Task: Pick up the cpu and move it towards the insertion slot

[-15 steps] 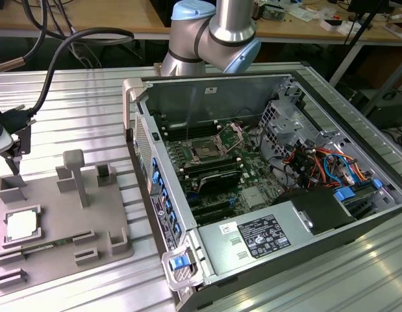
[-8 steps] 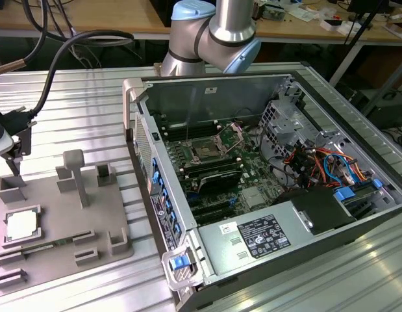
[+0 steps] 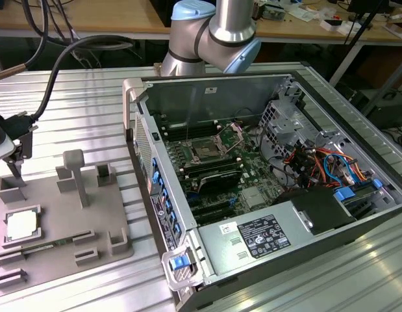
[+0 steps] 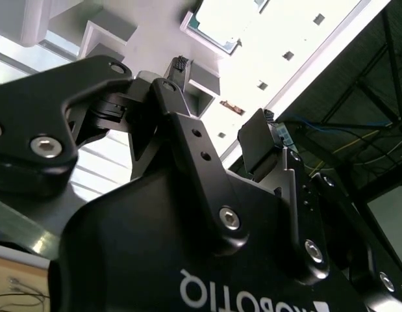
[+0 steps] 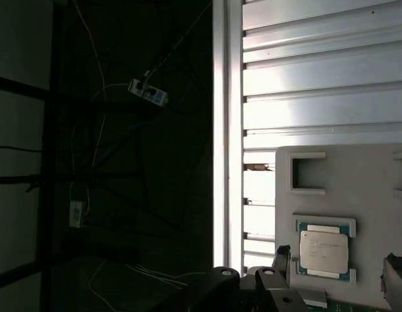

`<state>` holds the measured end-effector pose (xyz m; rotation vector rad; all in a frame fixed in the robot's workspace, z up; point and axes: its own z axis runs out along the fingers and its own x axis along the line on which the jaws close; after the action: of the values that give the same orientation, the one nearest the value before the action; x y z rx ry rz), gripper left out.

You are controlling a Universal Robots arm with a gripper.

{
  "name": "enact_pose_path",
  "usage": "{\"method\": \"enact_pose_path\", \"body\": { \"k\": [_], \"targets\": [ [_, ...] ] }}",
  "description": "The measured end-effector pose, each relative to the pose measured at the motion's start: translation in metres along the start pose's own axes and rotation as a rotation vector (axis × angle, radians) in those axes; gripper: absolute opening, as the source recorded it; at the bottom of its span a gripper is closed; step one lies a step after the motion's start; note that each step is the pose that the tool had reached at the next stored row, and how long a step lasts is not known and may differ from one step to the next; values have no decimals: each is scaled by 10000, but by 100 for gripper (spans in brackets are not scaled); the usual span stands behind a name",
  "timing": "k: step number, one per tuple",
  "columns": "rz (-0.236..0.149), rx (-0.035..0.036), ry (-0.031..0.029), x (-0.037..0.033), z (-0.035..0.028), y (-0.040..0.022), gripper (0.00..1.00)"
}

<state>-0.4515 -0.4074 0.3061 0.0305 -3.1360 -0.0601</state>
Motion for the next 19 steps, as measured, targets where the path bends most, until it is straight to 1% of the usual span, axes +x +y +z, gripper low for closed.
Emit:
{"method": "enact_pose_path", "body": {
  "k": [2,3,6,9,10,19],
  "targets": [
    [0,1,3,0,22,-11,60],
    [1,0,7,1,45,-20,60],
    [2,0,12,1,84,-34,60],
    [1,0,12,1,113,-44,60],
    [2,0,12,1,137,-47,60],
    [1,0,17,0,241,-55,60]
  ]
}}
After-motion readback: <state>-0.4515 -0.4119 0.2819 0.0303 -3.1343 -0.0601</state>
